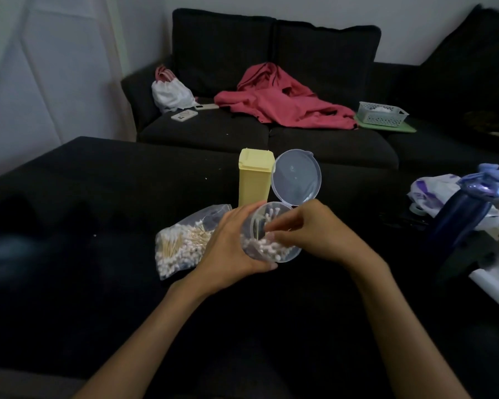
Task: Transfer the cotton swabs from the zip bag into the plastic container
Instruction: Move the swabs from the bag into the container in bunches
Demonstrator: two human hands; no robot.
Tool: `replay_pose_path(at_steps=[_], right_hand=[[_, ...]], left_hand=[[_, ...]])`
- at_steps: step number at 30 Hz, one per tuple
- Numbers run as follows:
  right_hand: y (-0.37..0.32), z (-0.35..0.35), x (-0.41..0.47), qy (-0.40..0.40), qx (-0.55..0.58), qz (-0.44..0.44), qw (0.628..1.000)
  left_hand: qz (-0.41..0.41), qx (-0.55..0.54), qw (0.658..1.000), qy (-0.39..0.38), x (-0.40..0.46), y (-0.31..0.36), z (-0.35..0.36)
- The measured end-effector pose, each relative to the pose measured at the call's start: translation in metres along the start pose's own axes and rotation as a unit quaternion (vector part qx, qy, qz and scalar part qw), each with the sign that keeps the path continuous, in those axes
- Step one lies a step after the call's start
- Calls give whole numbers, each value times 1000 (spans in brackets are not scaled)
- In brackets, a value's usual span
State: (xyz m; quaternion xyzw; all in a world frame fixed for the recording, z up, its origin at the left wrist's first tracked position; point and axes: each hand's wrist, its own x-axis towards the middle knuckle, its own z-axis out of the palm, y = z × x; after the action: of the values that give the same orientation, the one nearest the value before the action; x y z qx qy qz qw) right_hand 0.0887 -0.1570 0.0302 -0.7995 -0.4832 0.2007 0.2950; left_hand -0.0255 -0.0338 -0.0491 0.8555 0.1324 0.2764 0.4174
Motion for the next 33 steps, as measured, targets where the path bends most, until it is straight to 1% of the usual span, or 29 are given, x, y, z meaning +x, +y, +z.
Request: replay_pose_path(at_steps=[4, 8, 10, 12, 14, 15, 18, 22, 25, 27, 28, 29, 31, 33], right_hand=[[-6, 16, 5, 2, -45, -37, 998], [-6, 6, 1, -11, 4, -42, 999], [-6, -6, -5, 28, 25, -49, 998], [-6, -21, -13, 95, 43, -47, 993], [-5, -31, -19, 136, 26, -33, 990], [-4, -33, -20, 126, 0, -15, 992], [-3, -20, -18, 53, -62, 38, 996], [-5, 9, -4, 76, -99, 43, 991], [-11, 20, -1, 36, -141, 49, 988], [-14, 16, -4, 27, -123, 60, 990], [-14, 11, -6, 49, -103, 65, 991], [-14, 5, -9, 90, -90, 68, 990], [-12, -3, -11, 165, -94, 77, 979], [-12, 2, -10, 184, -114, 93, 972]], left_hand=[[-12, -39, 999, -7, 2, -6, -2], [-17, -62, 997, -29, -1, -7, -9], [-11, -57, 998, -24, 0, -6, -10], [-8, -50, 999, -18, 1, -6, -9], [-5, -44, 999, -17, 1, -7, -8], [-4, -41, 999, -15, 1, -7, -7], [-4, -44, 999, -12, 2, -6, -4], [-11, -39, 999, -14, 4, -3, -2], [-1, -32, 999, -11, 4, -3, -2], [-1, -30, 999, -13, 3, -3, -2], [-2, -25, 1000, -12, 3, -4, -3], [-2, -18, 1000, -8, 3, -4, -4], [-5, 0, 1000, 0, 3, -3, -4], [-2, 25, 1000, 2, 3, 1, -4]])
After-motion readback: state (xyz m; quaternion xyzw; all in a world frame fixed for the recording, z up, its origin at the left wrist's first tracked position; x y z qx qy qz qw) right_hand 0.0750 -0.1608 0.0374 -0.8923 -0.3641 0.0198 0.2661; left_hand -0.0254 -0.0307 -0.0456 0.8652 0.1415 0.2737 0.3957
